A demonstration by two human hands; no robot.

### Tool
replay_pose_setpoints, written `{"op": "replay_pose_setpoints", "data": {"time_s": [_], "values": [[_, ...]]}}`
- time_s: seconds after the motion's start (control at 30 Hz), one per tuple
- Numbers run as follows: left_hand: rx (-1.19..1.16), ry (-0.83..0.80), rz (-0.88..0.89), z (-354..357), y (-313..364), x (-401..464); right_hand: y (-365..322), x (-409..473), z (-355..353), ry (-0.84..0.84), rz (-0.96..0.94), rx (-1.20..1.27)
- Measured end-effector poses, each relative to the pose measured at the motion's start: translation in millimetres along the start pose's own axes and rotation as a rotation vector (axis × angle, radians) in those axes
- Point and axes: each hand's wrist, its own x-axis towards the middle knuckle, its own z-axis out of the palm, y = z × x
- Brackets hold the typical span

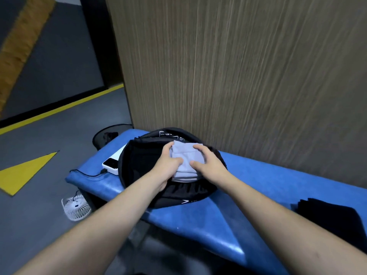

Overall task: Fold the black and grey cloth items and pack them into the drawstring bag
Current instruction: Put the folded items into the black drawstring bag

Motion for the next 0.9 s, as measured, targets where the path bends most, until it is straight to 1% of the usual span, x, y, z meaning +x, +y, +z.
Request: {"op": "replay_pose_setpoints", "data": {"time_s": [0.1,0.17,0.27,0.33,0.43,0.53,0.6,0.73,0.8,0.9], "values": [[0.156,-0.006,0.029,0,-3,3,6,6,5,0.002,-0.018,-0.117],[0.315,-0.024,0.061,2,-4,0,13,5,7,-0.011,-0.01,-0.175],[0.54,-0.003,0.141,2,-8,-2,16,3,8,-0.022,0.009,-0.234],[0.607,0.008,0.179,-1,-9,-3,12,2,8,-0.012,0.012,-0.302],[0.663,0.018,0.227,-8,-12,-8,5,0,4,-0.015,-0.003,-0.466],[0.807,0.019,0.367,-11,-17,-14,0,-6,2,-0.04,-0.009,-0.581],[0.918,-0.01,0.441,-9,-19,-17,-2,-12,2,-0.046,-0.015,-0.62],[1.113,-0.067,0.378,-3,-25,-18,-1,-26,-3,-0.007,-0.043,-0.565],[1.19,-0.057,0.369,-1,-25,-18,0,-33,-8,0.059,-0.088,-0.559],[1.241,-0.056,0.35,2,-23,-16,2,-40,-15,0.145,-0.17,-0.566]]}}
